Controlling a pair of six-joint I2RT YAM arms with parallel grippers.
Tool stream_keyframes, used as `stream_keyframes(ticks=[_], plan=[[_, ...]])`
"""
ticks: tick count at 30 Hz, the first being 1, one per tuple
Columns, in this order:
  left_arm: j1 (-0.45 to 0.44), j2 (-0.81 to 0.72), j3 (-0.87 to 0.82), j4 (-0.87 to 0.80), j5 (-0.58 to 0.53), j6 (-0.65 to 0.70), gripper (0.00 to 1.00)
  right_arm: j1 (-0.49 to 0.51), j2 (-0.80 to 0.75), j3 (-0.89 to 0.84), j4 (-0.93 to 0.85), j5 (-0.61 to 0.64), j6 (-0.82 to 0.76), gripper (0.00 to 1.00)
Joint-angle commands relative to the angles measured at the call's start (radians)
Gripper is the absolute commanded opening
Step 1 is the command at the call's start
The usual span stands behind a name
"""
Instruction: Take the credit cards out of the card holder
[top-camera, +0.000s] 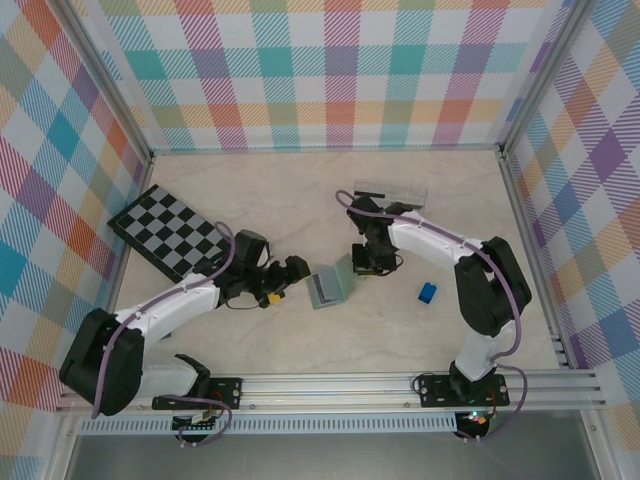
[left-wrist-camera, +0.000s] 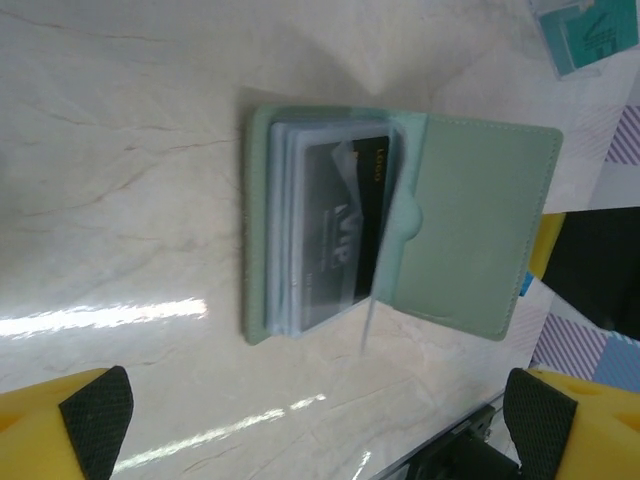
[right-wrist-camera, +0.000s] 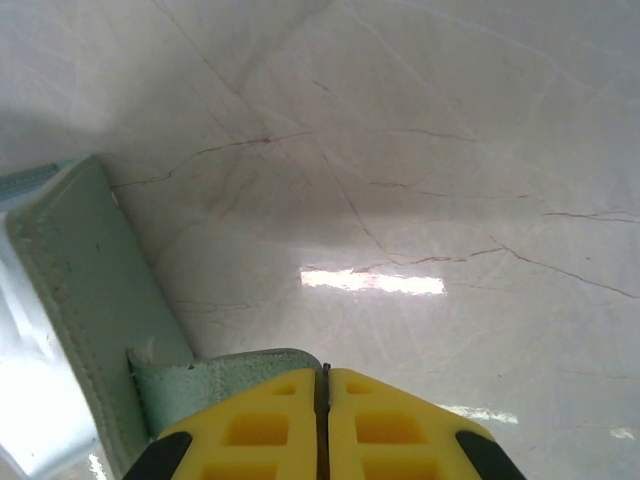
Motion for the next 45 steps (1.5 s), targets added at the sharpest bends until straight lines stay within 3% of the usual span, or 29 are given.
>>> stream_keyframes(ticks=[1, 9, 16, 23, 27, 31, 34, 38, 43, 45], plan=[[-0.043, 0.043, 0.057, 0.070, -0.011, -0.066, 0.94, -0.036, -0.025, -0.055, 0.060, -0.070, -0.062, 0.08], [-0.118, 0.193, 0.159, 0.077, -0.055, -0.105, 0.94, -0.075, 0.018, -0.083, 0.099, -0.088, -0.117, 0.08], [-0.131, 0.316, 0.220, 0.145, 0.005, -0.103, 0.87, -0.086, 0.044, -0.107, 0.135, -0.127, -0.117, 0.08], [-0.187, 0.441, 0.286, 0.230, 0.065, -0.130, 0.86, -0.088, 0.043, -0.119, 0.148, -0.153, -0.112, 0.08], [-0.211, 0.493, 0.332, 0.271, 0.084, -0.132, 0.78, -0.120, 0.007, -0.166, 0.200, -0.271, -0.072, 0.08], [-0.221, 0.519, 0.349, 0.278, 0.072, -0.129, 0.64, -0.138, -0.012, -0.194, 0.210, -0.292, -0.055, 0.08], [-0.222, 0.522, 0.347, 0.274, 0.062, -0.122, 0.59, -0.148, -0.021, -0.210, 0.209, -0.298, -0.054, 0.08], [-0.221, 0.526, 0.339, 0.251, 0.032, -0.106, 0.55, -0.159, -0.048, -0.220, 0.206, -0.297, -0.046, 0.12], [-0.221, 0.542, 0.328, 0.249, 0.019, -0.104, 0.46, -0.171, -0.116, -0.227, 0.200, -0.274, -0.019, 0.30], [-0.221, 0.548, 0.327, 0.251, 0.017, -0.106, 0.45, -0.177, -0.152, -0.231, 0.200, -0.263, 0.001, 0.32]])
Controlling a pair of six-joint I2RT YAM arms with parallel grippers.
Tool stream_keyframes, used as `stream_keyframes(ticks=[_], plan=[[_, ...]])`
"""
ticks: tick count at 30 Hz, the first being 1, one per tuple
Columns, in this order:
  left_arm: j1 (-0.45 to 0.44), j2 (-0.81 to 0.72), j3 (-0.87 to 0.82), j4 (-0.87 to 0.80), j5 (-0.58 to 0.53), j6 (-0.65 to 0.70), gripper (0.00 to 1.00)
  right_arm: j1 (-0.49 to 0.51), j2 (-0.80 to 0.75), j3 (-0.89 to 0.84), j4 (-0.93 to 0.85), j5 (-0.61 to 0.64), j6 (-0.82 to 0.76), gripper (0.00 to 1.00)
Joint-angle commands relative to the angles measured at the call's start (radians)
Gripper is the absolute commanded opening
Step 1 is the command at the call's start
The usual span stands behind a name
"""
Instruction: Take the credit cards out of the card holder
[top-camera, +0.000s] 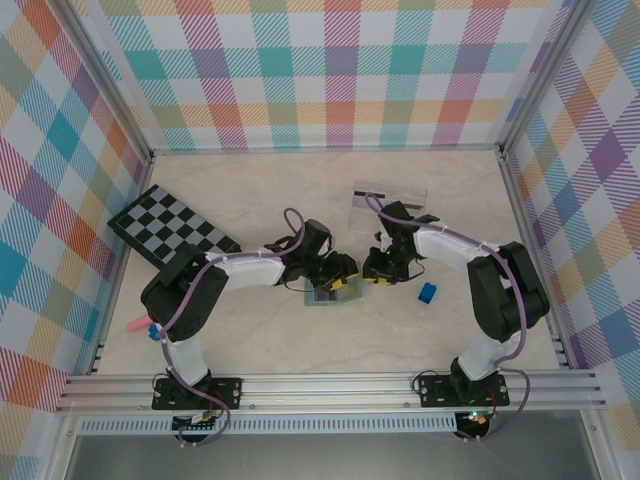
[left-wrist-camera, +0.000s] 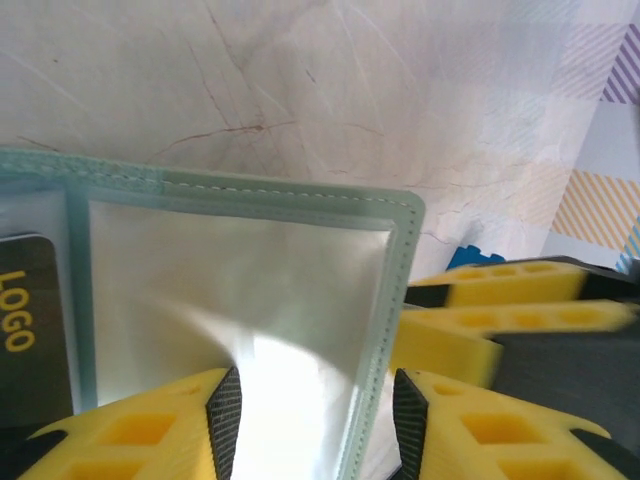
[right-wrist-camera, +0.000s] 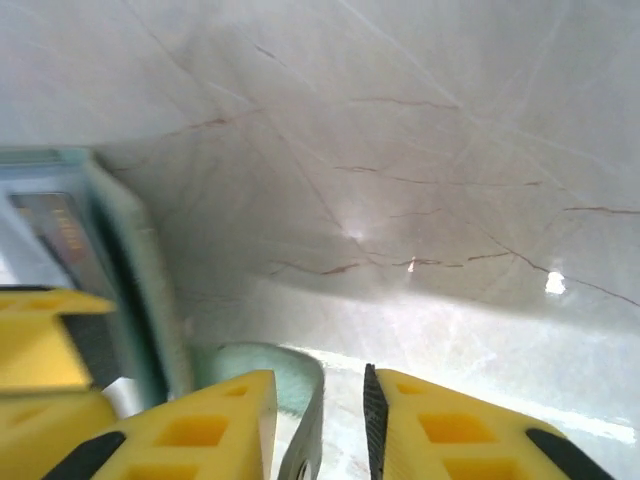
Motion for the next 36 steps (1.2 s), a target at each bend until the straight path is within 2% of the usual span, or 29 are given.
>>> stream_keyframes(ticks=[1, 6, 10, 12, 16, 22, 27, 33, 36], plan=[[-0.013, 0.019, 0.001, -0.006, -0.014, 0.012, 0.44, -0.017, -0.079, -0.015, 0.000, 0.005, 0.040, 0.33], [-0.013, 0.033, 0.001, -0.004, -0.015, 0.010, 0.42, -0.026, -0.144, -0.008, 0.001, -0.016, 0.052, 0.35], [-0.013, 0.047, 0.002, -0.013, -0.024, 0.007, 0.33, -0.025, -0.167, -0.011, 0.040, -0.098, 0.058, 0.33], [-0.013, 0.051, 0.004, -0.026, -0.033, 0.007, 0.28, -0.023, -0.155, -0.011, 0.058, -0.143, 0.057, 0.27], [-0.013, 0.055, 0.001, -0.054, -0.050, 0.019, 0.17, -0.009, -0.115, -0.027, 0.110, -0.235, 0.094, 0.09], [-0.013, 0.054, 0.001, -0.067, -0.052, 0.027, 0.00, 0.048, -0.022, -0.035, 0.128, -0.224, 0.128, 0.00], [-0.005, 0.003, 0.013, -0.110, -0.040, 0.056, 0.00, 0.049, 0.044, -0.036, 0.136, -0.195, 0.120, 0.00], [0.083, -0.103, -0.035, -0.079, 0.031, 0.055, 0.00, 0.048, 0.117, -0.013, 0.097, -0.127, 0.064, 0.00], [0.125, -0.154, -0.061, -0.122, 0.022, 0.076, 0.06, 0.049, 0.137, 0.002, 0.068, -0.080, 0.039, 0.00]])
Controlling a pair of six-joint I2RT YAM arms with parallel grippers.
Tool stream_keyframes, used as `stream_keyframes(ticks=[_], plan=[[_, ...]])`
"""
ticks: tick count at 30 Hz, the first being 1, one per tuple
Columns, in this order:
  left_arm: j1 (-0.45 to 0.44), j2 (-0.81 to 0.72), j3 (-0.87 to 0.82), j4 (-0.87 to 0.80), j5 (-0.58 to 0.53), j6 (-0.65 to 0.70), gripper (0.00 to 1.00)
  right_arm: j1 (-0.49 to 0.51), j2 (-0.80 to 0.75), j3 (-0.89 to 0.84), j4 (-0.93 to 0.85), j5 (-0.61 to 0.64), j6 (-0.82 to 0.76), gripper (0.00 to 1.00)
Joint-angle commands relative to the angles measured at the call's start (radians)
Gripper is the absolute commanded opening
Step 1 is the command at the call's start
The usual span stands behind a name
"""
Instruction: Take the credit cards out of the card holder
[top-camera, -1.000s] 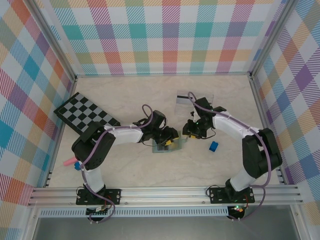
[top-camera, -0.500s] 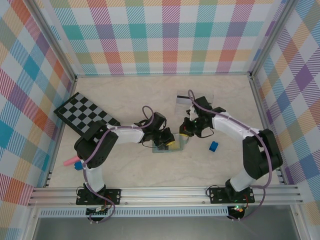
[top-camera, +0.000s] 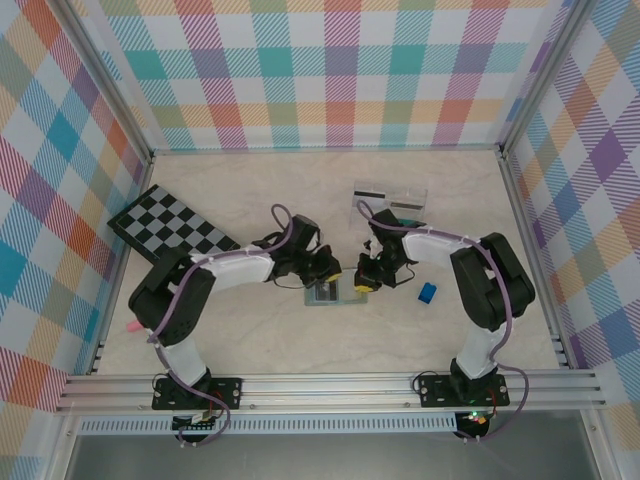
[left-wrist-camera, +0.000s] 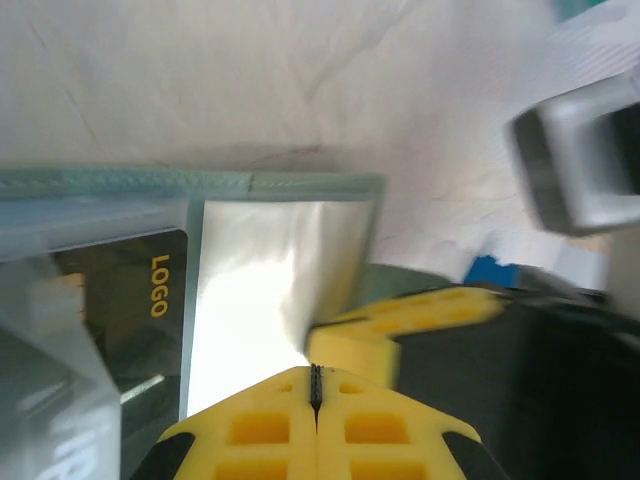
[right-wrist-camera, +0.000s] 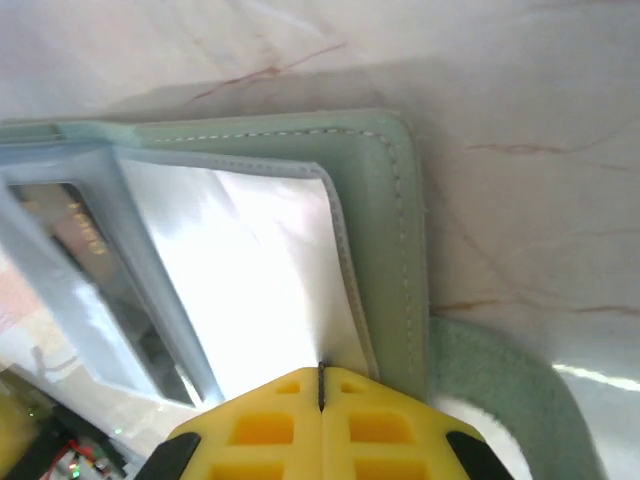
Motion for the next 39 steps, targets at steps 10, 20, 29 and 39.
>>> stream_keyframes(ticks=[10, 20, 29, 39], plan=[[0.076, -0.144, -0.093, -0.199, -0.086, 0.093, 0.28, -0.001, -0.032, 0.052, 0.036, -0.122, -0.093, 0.13], [0.069, -0.111, -0.122, -0.135, -0.060, 0.061, 0.24, 0.022, 0.022, 0.113, 0.029, -0.186, -0.164, 0.26], [0.048, -0.059, -0.094, -0.137, -0.060, 0.064, 0.20, 0.055, 0.106, 0.198, -0.029, -0.127, -0.207, 0.27], [0.044, -0.032, -0.108, -0.172, -0.105, 0.036, 0.15, 0.065, 0.163, 0.228, -0.051, -0.117, -0.233, 0.27]])
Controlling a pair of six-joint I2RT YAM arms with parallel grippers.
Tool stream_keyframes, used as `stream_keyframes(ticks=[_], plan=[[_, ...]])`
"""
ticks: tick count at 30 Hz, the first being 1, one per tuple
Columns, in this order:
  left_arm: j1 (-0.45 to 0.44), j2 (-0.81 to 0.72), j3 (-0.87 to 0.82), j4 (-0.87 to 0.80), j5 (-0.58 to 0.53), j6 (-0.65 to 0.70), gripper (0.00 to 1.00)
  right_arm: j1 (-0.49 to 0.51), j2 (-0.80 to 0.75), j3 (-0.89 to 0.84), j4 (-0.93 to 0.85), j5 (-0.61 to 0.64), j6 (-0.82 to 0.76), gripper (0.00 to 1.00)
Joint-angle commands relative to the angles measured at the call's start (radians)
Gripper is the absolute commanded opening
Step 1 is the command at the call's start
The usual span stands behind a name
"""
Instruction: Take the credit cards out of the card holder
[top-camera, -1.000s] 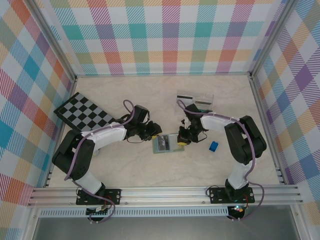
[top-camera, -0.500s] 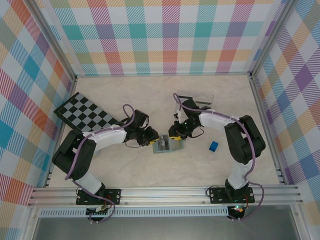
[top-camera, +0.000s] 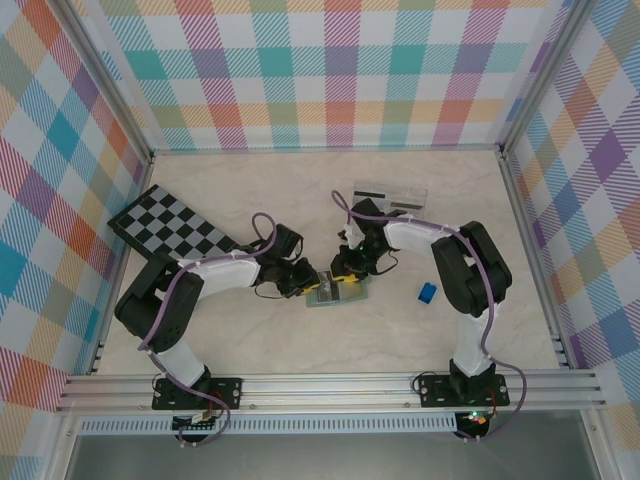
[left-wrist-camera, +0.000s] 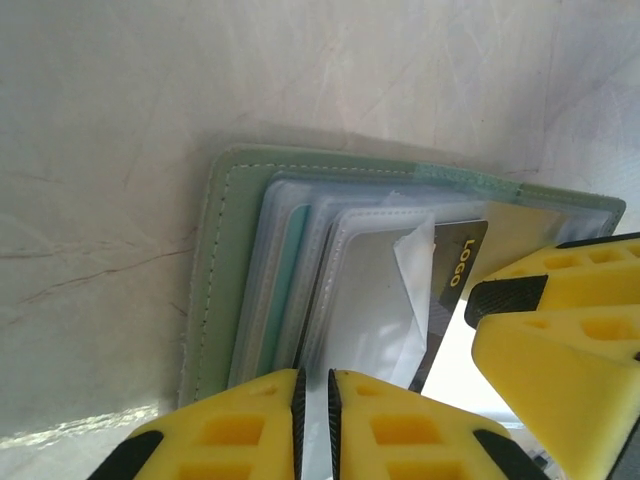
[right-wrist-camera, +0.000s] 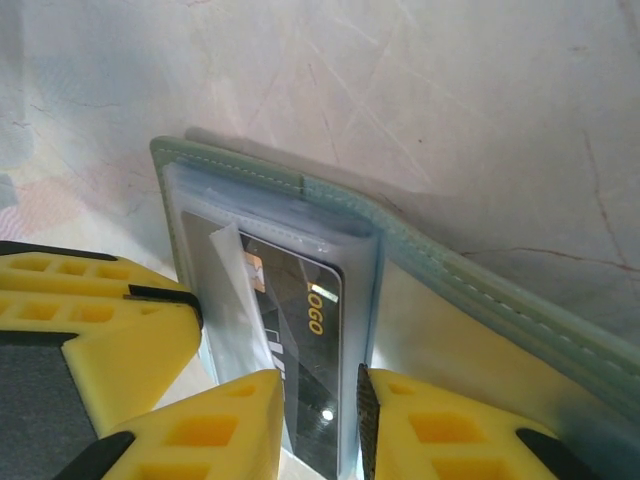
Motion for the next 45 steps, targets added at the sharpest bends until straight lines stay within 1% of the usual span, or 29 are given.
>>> stream_keyframes(ticks=[1, 5, 10, 13, 17, 21, 24, 28, 32, 38, 45], plan=[[-0.004, 0.025, -0.002, -0.031, -0.029, -0.016, 0.14, 0.007, 0.023, 0.023, -0.030, -0.008, -0.039, 0.27], [-0.005, 0.029, -0.013, -0.031, -0.037, -0.029, 0.13, 0.010, 0.032, 0.021, -0.030, -0.019, -0.054, 0.27], [-0.003, 0.027, -0.020, -0.037, -0.044, -0.036, 0.12, 0.014, 0.041, 0.018, -0.023, -0.042, -0.063, 0.22], [-0.005, 0.025, -0.022, -0.037, -0.046, -0.039, 0.12, 0.015, 0.041, 0.018, -0.021, -0.049, -0.071, 0.23], [-0.004, 0.025, -0.024, -0.037, -0.045, -0.041, 0.12, 0.020, 0.051, 0.030, -0.028, -0.033, -0.078, 0.24], [-0.004, 0.021, -0.030, -0.036, -0.046, -0.045, 0.12, 0.026, 0.071, 0.040, -0.034, -0.019, -0.085, 0.22], [-0.005, 0.016, -0.038, -0.039, -0.049, -0.046, 0.12, 0.029, 0.076, 0.043, -0.039, 0.006, -0.089, 0.20], [-0.004, 0.011, -0.038, -0.050, -0.045, -0.043, 0.16, 0.030, 0.070, 0.034, -0.043, 0.044, -0.094, 0.18], [-0.004, 0.005, -0.028, -0.077, -0.061, -0.041, 0.19, 0.029, 0.054, 0.026, -0.054, 0.110, -0.099, 0.15], [-0.003, 0.007, -0.005, -0.148, -0.089, -0.024, 0.20, 0.030, 0.006, 0.000, -0.049, 0.187, -0.102, 0.14], [-0.003, -0.013, 0.039, -0.163, -0.072, 0.001, 0.21, 0.029, -0.035, -0.024, -0.012, 0.176, -0.101, 0.15]])
